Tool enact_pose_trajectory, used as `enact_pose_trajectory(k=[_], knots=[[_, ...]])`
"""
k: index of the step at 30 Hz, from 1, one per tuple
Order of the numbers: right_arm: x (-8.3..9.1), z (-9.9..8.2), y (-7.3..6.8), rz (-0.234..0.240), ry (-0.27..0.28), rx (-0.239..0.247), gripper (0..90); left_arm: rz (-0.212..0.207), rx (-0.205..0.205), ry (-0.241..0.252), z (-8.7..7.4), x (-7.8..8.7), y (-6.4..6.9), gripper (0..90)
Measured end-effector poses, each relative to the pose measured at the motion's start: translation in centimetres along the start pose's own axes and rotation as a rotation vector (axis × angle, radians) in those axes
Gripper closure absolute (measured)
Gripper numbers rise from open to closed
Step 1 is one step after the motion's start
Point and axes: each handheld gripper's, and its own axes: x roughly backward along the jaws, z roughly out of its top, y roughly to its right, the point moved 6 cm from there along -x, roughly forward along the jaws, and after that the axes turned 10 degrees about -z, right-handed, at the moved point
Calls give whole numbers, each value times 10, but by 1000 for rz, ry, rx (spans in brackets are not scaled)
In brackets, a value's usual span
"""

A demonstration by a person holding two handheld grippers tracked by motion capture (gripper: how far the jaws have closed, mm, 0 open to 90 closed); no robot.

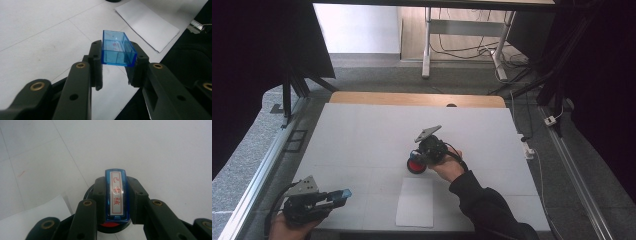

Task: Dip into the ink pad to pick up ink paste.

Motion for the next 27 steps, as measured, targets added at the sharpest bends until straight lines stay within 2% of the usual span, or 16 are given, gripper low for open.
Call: enact_pose_trajectory(k=[7, 9, 12, 16, 17, 19, 22, 27], knots=[[-1, -3, 7, 49, 16, -71, 714, -3, 1, 1, 0, 0, 0, 684], [-1, -3, 8, 54, 22, -77, 714, -3, 1, 1, 0, 0, 0, 684], [-1, -3, 5, 36, 22, -59, 714, -2, 1, 1, 0, 0, 0, 684], [1, -1, -2, -22, 12, 2, 714, -2, 0, 0, 0, 0, 0, 684], [0, -1, -3, -32, 21, 31, 714, -3, 0, 0, 0, 0, 0, 684], [1, -1, -5, -40, 17, 48, 713, -4, 0, 0, 0, 0, 0, 684], [1, -1, -3, -34, 19, 41, 712, -5, 1, 0, 0, 0, 0, 684], [4, 0, -1, 3, 46, -18, 712, -7, 1, 1, 0, 0, 0, 684]])
